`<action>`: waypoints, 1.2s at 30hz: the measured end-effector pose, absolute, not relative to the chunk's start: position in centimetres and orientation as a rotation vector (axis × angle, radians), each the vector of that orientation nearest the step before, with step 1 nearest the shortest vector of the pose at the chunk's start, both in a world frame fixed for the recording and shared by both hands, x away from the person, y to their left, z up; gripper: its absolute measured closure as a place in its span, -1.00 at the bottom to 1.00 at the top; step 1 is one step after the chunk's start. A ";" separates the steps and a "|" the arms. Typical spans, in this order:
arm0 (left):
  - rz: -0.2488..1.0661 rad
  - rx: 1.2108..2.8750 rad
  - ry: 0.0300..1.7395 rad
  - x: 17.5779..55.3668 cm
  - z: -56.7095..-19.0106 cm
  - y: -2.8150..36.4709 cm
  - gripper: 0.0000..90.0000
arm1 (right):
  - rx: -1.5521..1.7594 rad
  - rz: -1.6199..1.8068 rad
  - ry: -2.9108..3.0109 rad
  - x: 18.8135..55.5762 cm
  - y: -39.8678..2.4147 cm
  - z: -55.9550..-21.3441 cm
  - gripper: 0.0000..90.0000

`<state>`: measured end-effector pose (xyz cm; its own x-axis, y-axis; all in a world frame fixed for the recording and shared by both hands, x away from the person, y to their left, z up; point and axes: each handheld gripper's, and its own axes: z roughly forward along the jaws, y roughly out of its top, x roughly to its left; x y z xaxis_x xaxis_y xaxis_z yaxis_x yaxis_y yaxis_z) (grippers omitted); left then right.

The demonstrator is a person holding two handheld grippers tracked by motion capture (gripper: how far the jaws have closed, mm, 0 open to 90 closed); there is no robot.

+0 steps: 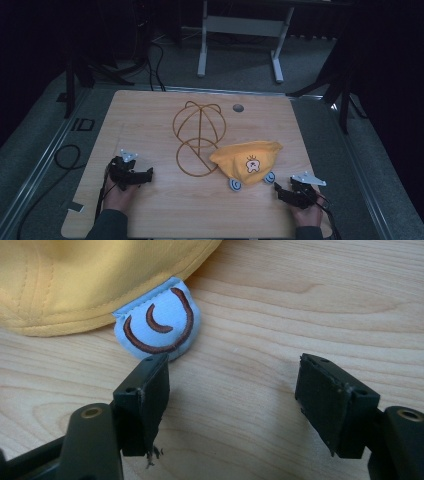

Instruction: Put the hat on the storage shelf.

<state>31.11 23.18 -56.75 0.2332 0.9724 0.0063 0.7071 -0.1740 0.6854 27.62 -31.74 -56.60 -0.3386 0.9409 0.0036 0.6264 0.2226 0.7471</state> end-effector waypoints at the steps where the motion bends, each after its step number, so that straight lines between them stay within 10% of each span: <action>1: 0.616 1.951 1.535 31.1 -56.7 23.2 -1.00 | 1.442 0.922 2.048 27.6 -31.7 -56.6 -0.34; 8: 0.616 1.951 1.535 31.1 -56.7 23.2 -1.00 | 1.436 0.921 2.060 27.7 -31.7 -56.6 -0.38; 13: 0.617 1.948 1.537 31.1 -56.8 23.2 -1.00 | 1.464 0.940 2.079 27.7 -32.1 -55.9 0.14; 36: 0.620 1.950 1.541 31.1 -56.7 23.1 -1.00 | 0.987 0.859 2.464 26.9 -28.2 -53.3 0.60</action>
